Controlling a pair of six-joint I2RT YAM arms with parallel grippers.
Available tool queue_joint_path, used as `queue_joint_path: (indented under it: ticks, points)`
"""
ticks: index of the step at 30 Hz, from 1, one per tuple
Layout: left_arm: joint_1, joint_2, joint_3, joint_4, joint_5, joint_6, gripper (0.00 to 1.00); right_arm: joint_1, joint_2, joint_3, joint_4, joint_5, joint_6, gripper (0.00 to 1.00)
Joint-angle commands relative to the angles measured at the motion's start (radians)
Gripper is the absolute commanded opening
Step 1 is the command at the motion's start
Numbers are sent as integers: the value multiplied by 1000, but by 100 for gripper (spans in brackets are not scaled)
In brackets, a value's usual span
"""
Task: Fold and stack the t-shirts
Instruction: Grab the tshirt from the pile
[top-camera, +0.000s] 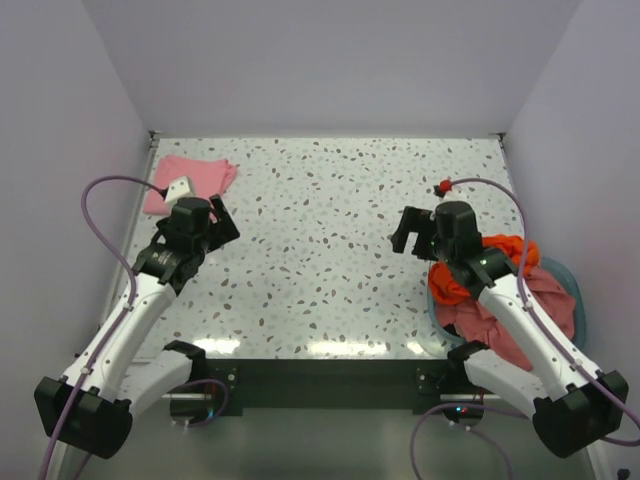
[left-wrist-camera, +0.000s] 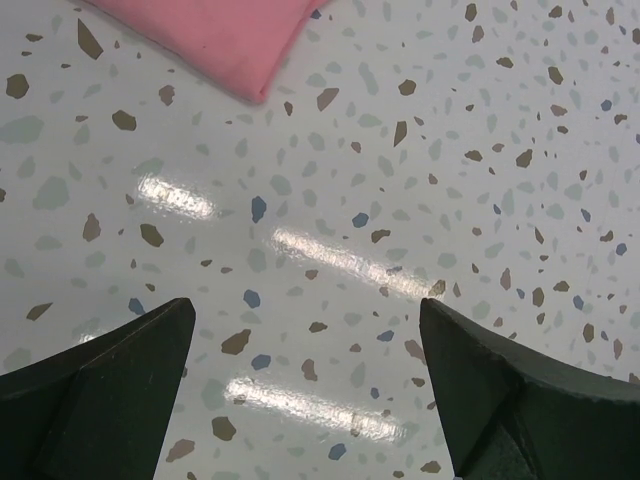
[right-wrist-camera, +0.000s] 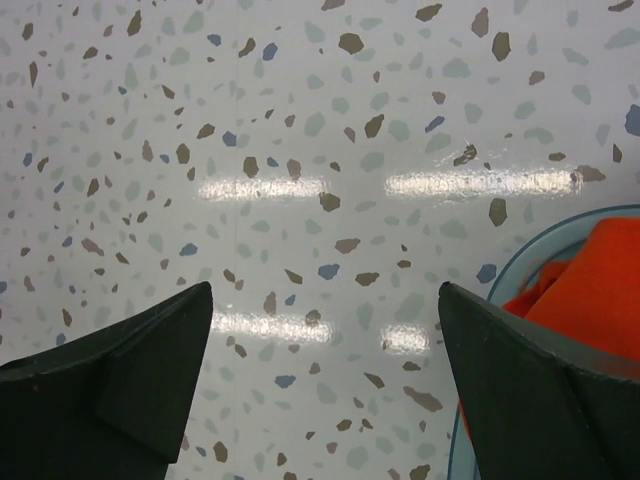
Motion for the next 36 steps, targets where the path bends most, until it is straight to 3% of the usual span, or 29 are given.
queue_joint_path:
  ticks: [1,4,8,12,15,19,25,28,30,31,34,36]
  points:
    - [-4,-8,-6,-3,-16,-17,100,1,-10,86,-1,39,8,99]
    - [-4,-16,-11,5,-4,-11,100,1,9,166,-82,137,-5,99]
    - [-4,-22,-22,19,13,-7,100,1,37,276,-316,425,27,99]
    - [-4,-7,-23,23,19,-7,100,-5,83,394,-617,629,251,99]
    - [-4,-1,-28,26,27,-8,100,-29,72,400,-741,674,304,99]
    - [-4,12,-29,32,48,1,100,-123,52,338,-743,639,269,99]
    - [-4,16,-23,29,51,6,100,-297,54,172,-504,452,134,93]
    - [-4,13,-20,25,42,4,100,-347,86,121,-407,400,98,84]
    - [-3,10,-17,14,33,4,100,-347,74,126,-404,429,110,62]
    - [-3,10,-8,5,19,-1,100,-347,41,147,-404,453,106,44]
    - [-3,6,-5,6,16,-2,100,-347,-15,212,-436,498,89,25]
    - [-3,6,-8,15,9,-1,100,-347,-50,285,-475,510,63,0]
